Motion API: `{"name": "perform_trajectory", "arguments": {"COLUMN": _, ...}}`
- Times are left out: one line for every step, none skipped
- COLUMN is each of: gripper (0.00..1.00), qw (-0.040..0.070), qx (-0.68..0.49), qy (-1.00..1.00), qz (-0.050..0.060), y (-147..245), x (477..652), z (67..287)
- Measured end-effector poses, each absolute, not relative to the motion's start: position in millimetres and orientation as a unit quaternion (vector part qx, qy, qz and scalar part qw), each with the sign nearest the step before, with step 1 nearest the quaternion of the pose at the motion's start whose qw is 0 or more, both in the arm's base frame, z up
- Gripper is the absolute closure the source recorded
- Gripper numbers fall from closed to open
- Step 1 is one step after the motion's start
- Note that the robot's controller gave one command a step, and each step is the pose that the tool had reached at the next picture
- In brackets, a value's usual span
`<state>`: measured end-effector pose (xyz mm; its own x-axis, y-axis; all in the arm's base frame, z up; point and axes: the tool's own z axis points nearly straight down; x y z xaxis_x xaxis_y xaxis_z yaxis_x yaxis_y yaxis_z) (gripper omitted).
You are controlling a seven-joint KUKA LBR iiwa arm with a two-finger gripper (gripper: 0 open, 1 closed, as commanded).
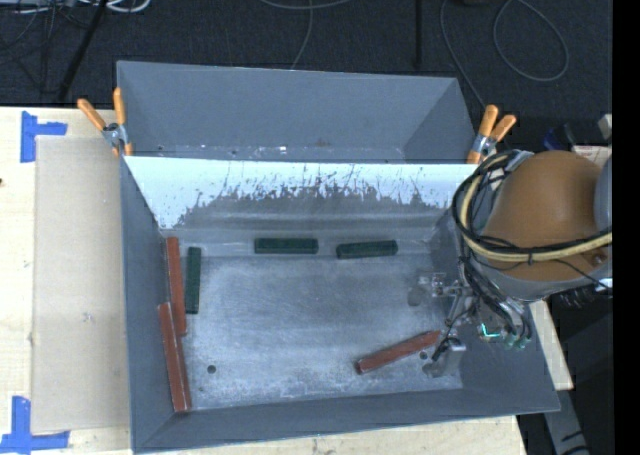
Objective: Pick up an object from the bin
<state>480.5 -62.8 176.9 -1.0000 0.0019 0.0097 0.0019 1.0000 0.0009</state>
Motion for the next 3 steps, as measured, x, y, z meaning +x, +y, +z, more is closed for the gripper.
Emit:
{"name": "perform_trajectory", "arguments": {"gripper": 0.0, "qw": 0.0, "qx": 0.17, "qy": -0.985, "qz": -0.001, "y": -68, "x": 492.2, "z": 68}}
{"name": "perform_trajectory", "arguments": {"gripper": 1.0, "qw": 0.0, "qx": 0.171, "qy": -0.985, "qz": 0.0, "y": -68, "x": 492.4, "z": 70}}
{"name": "perform_trajectory", "arguments": {"gripper": 1.0, "qw": -0.004, "qx": 0.172, "qy": -0.985, "qz": 0.001, "y": -73, "x": 484.9, "z": 226}}
